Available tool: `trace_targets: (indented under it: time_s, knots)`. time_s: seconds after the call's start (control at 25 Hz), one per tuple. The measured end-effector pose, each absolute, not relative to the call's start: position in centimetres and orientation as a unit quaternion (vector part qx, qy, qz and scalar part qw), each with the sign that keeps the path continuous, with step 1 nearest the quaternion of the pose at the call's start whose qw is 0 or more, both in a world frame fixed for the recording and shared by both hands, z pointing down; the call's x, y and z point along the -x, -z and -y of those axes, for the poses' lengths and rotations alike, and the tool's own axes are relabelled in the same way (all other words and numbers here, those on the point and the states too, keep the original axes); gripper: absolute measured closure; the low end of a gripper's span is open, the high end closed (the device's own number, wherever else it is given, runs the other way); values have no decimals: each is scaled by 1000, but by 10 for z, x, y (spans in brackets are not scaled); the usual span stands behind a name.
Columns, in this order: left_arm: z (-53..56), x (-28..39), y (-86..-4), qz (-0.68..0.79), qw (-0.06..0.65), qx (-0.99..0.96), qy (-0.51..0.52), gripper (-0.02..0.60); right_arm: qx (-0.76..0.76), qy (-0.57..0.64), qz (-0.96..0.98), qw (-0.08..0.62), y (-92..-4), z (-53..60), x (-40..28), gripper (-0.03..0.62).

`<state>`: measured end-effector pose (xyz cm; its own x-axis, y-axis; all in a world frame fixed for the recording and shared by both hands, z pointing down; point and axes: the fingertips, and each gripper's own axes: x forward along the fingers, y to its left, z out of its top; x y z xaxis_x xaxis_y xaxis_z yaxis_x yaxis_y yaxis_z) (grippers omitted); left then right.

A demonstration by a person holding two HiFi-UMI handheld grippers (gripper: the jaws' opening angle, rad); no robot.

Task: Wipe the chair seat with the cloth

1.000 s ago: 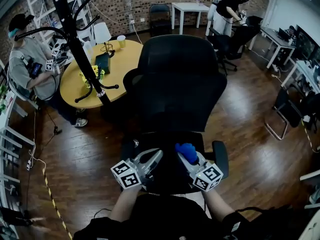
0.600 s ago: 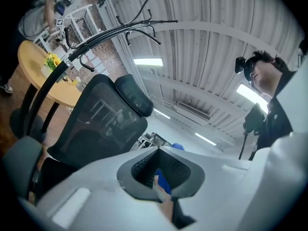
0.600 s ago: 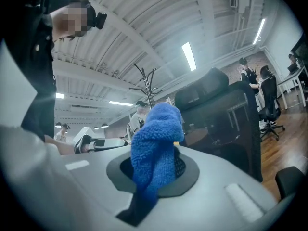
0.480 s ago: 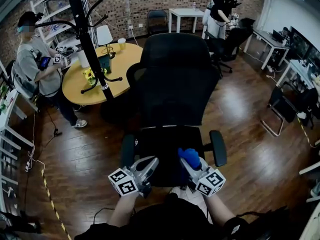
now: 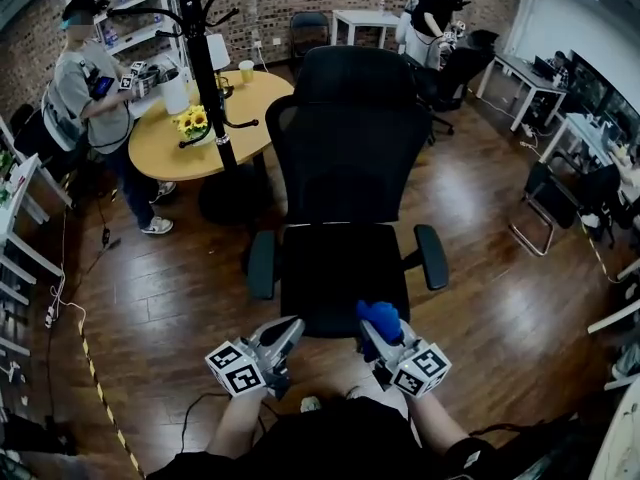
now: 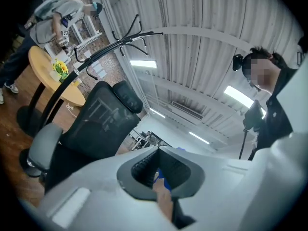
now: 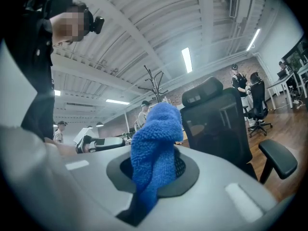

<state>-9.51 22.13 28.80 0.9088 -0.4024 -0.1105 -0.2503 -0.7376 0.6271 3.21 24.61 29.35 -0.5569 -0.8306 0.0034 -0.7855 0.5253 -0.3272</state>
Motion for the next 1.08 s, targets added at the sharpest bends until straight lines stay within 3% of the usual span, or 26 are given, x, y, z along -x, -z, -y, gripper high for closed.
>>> trace_targets:
  time_s: [0.2, 0.6, 1.08]
  knots:
    - [-237, 94, -282, 191, 309, -922, 133, 580, 459, 140, -873, 85, -286, -262, -36, 559]
    - [-260, 26, -256, 145, 282, -940, 127, 580, 468, 130, -869, 99, -280, -294, -74, 559]
    - [-261, 44, -251, 166, 276, -937, 137, 580, 465, 120, -872, 95, -270, -292, -70, 559]
